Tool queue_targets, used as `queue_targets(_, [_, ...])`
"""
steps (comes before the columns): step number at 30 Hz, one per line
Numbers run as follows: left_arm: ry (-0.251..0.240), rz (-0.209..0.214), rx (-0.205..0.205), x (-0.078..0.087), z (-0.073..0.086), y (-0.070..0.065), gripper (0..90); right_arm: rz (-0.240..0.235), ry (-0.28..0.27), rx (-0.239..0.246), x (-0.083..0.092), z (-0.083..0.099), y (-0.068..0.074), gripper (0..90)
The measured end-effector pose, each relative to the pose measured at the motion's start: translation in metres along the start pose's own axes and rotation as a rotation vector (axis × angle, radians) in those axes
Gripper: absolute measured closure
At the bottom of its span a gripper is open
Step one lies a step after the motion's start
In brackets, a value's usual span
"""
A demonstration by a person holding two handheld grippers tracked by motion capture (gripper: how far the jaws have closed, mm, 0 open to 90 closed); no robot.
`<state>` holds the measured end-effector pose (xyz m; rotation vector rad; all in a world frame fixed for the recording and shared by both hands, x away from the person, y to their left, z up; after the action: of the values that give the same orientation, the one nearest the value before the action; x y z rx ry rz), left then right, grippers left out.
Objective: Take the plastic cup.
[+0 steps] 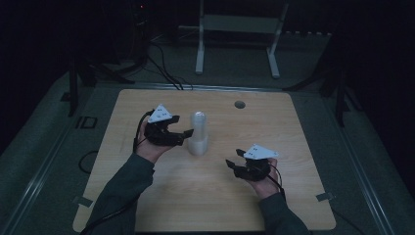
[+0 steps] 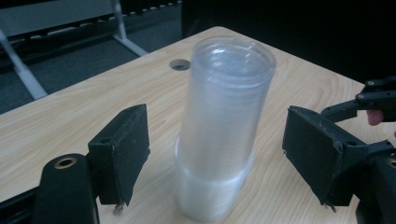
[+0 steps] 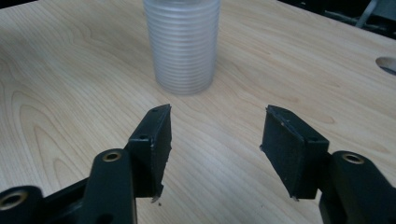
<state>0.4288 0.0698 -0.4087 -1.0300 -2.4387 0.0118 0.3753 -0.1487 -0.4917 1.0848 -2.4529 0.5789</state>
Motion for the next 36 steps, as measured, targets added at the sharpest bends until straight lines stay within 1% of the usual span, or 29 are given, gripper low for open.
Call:
queue_targets(3, [-0.003,0.008,-0.004,-0.005,-0.004,-0.002,23.0,-0.001,-0.006,0.006,-0.001,-0.004,0.001,40.3])
queue_targets(5, [-0.003,0.02,-0.006,-0.009,-0.006,-0.002,21.7,-0.001,-0.008,0.007,-0.002,-0.006,0.001,39.6])
queue_targets(12, [0.004,0.033,-0.02,-0.024,-0.01,-0.002,19.3,-0.004,-0.004,0.014,-0.006,-0.01,0.0,37.1])
queue_targets(15, [0.007,0.031,-0.026,-0.03,-0.012,-0.003,19.3,-0.011,-0.006,0.008,-0.009,-0.012,0.001,36.8])
queue_targets(17, [0.007,0.033,-0.021,-0.034,-0.012,-0.003,19.2,-0.021,-0.015,0.001,-0.01,-0.014,0.001,36.0])
queue_targets(20, [0.013,0.029,-0.018,-0.039,-0.012,-0.002,19.3,-0.022,-0.01,0.002,-0.014,-0.016,0.0,35.5])
queue_targets(22, [0.008,0.023,-0.02,-0.041,-0.013,-0.001,19.7,-0.027,-0.006,-0.001,-0.017,-0.018,0.0,35.6])
queue_targets(24, [0.004,0.033,-0.013,-0.042,-0.014,-0.002,21.4,-0.03,-0.01,0.001,-0.019,-0.021,0.001,35.7])
queue_targets(27, [0.01,0.036,-0.022,-0.044,-0.014,-0.003,22.1,-0.04,-0.027,0.001,-0.024,-0.026,0.004,36.3])
queue_targets(31, [0.017,0.033,-0.024,-0.045,-0.014,-0.002,22.7,-0.04,-0.028,0.008,-0.032,-0.031,0.005,36.3])
queue_targets(33, [0.014,0.037,-0.011,-0.046,-0.014,-0.001,25.6,-0.041,-0.028,0.003,-0.036,-0.032,0.005,36.2])
queue_targets(36, [0.013,0.041,-0.01,-0.046,-0.014,-0.001,29.5,-0.044,-0.031,0.0,-0.04,-0.034,0.004,36.2])
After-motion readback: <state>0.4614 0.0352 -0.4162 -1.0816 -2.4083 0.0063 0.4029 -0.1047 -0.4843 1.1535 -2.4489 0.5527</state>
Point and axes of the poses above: each handheld gripper's, and its own axes: x roughly backward along the jaws, z roughly out of its underside, y roughly to its left, the point moved 8 cm from there along -x, roughly forward along the jaws, and after that the axes turned 10 degrees about x, right-handed, at the moved point
